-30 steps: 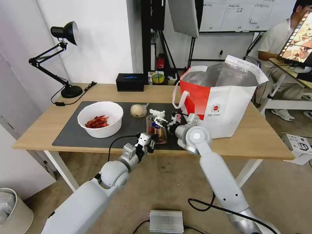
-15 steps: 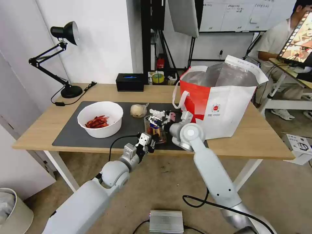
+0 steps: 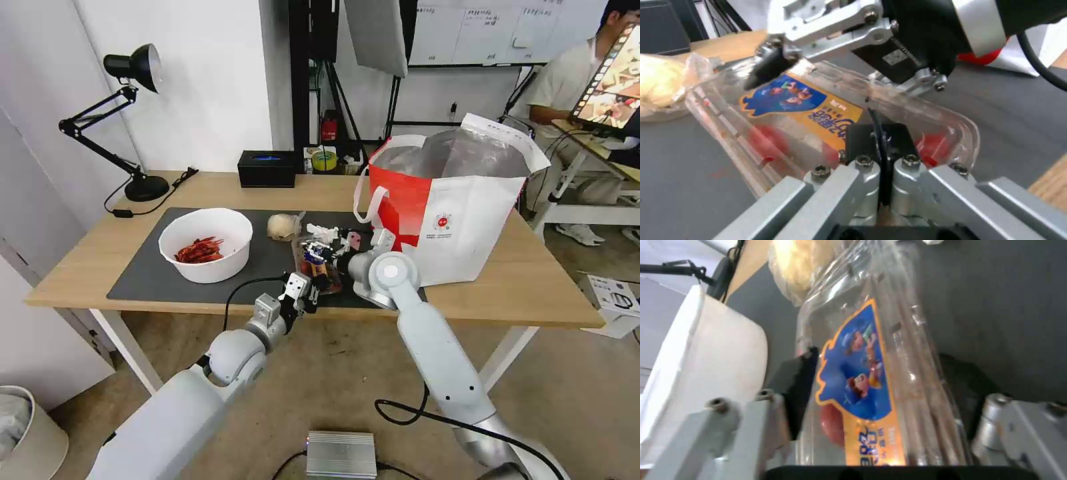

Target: Pick up the trash from the table and place it into the takeout bag.

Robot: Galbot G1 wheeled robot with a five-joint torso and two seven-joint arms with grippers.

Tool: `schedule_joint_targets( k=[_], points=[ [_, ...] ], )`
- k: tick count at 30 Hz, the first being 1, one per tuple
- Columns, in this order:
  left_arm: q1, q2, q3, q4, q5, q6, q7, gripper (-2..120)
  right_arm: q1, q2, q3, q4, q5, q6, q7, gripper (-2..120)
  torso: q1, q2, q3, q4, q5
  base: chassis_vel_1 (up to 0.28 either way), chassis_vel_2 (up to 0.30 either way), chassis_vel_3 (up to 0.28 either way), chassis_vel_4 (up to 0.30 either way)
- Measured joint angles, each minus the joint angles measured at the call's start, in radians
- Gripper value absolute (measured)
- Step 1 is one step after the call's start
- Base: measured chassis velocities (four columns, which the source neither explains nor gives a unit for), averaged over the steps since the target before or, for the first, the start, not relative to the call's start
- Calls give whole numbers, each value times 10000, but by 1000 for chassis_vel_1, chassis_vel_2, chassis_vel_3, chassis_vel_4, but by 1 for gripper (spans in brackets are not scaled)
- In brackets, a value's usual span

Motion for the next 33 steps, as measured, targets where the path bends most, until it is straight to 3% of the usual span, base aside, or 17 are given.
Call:
schedule_joint_targets(
  k=[3, 7, 8, 10, 14, 27, 33],
  points=[
    [14, 13, -16, 0, 0, -69, -10, 0, 28, -65, 0, 17, 107, -32, 142, 42, 0, 0, 0, 0, 0, 0, 0, 0, 0],
    [40, 9, -22, 0, 0, -78, -15, 0, 29, -104, 9, 17, 127, -36, 163, 34, 0, 0, -1, 0, -1, 0, 0, 0, 0],
    [47, 6, -24, -1, 0, -82, -20, 0, 29, -132, 22, 21, 139, -36, 169, 25, 0, 0, 0, 1, -1, 0, 0, 0, 0],
    [46, 4, -24, 2, 0, -84, -25, 0, 29, -144, 29, 27, 150, -36, 176, 22, 0, 0, 0, 0, -1, 0, 0, 0, 0],
    [6, -14, -20, 32, 1, -99, -33, 0, 29, -171, 50, 38, 193, -36, 186, 4, -1, 0, 0, 0, 0, 0, 0, 0, 0],
    [126, 73, -142, -261, -188, -215, -256, 0, 15, -209, 127, 38, 310, -36, 170, 0, -1, 0, -1, -1, -2, 0, 0, 0, 0],
    [524, 557, -783, -907, -393, -243, -299, 0, 29, -220, 179, 8, 351, -32, 134, 0, -2, 0, 0, 0, -2, 0, 0, 0, 0]
  ],
)
